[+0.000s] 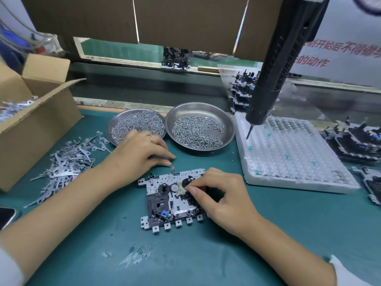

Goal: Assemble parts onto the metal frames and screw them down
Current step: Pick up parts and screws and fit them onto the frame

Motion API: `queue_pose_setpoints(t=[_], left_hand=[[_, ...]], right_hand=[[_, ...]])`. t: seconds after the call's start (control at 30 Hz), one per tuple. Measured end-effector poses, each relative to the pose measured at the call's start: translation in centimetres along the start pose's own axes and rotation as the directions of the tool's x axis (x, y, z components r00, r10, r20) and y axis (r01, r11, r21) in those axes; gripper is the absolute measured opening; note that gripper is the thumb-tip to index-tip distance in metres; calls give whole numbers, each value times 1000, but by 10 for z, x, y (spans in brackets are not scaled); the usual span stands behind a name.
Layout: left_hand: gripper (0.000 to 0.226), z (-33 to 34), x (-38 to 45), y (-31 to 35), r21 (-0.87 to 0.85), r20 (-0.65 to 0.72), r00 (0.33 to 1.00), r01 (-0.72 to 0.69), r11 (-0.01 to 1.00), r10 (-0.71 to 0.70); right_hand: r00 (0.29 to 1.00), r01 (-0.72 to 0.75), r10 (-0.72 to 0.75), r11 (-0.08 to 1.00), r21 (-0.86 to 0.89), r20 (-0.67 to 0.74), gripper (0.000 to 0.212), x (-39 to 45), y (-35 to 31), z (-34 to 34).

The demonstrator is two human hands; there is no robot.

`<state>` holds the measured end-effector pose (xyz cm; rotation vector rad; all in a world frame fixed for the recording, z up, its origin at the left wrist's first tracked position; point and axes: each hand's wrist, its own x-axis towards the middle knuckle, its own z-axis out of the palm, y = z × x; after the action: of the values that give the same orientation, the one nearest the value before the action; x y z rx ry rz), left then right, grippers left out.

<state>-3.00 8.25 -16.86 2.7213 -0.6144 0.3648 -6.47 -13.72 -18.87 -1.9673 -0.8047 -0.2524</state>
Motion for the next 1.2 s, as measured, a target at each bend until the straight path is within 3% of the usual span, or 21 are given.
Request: queue_pose_setpoints(t=[0.17,0.23,0.33,0.37,0.47,0.57,0.63,0.7,0.83,0.9,1.03,1.13,1.2], left_hand=[[22,5,-2,-3,29,-55,985,-160,987,162],[26,8,-5,-4,35,-98,985,-140,989,143],[11,7,-11,-2,-184,-246,968,-2,983,-44],[4,6,-13,-3,-301,-306,942,41,953,-137],[17,2,-17,-5,-572,-394,815,145,807,-426],[18,-2,-16,-5,-741,-397,714,121,660,-577],[14,-3,-14,-4,-792,-394,682,89,605,-616],[7,0,-14,-2,-807,-384,678,82,584,-626],[7,7,-15,4,-820,-368,681,83,566,-634],[9,7,-15,4,-816,-393,646,82,572,-654],[10,1,-15,-5,-814,-463,507,82,575,-727],[6,0,-14,-7,-840,-437,485,81,536,-758],[7,1,-14,-7,-850,-422,486,81,521,-765]], right_hand=[[999,5,-6,1000,-25,-33,9,-1,1,0],[997,30,-33,998,-46,-66,8,-1,1,0],[983,105,-121,988,-116,-139,7,0,2,-2],[977,114,-134,985,-128,-164,6,1,3,-2],[969,83,-111,987,-134,-219,8,2,7,-3],[961,45,-76,992,-121,-266,10,7,7,-5],[954,17,-54,992,-129,-294,12,19,7,-11],[965,-63,20,986,-156,-260,15,40,10,-20],[961,-274,271,906,-322,-56,27,88,16,-30],[957,-282,288,901,-330,-31,27,103,15,-22],[980,-190,199,933,-307,-4,19,124,1,4],[957,-222,284,838,-499,52,27,132,3,10],[937,-273,346,808,-522,46,28,133,8,8]])
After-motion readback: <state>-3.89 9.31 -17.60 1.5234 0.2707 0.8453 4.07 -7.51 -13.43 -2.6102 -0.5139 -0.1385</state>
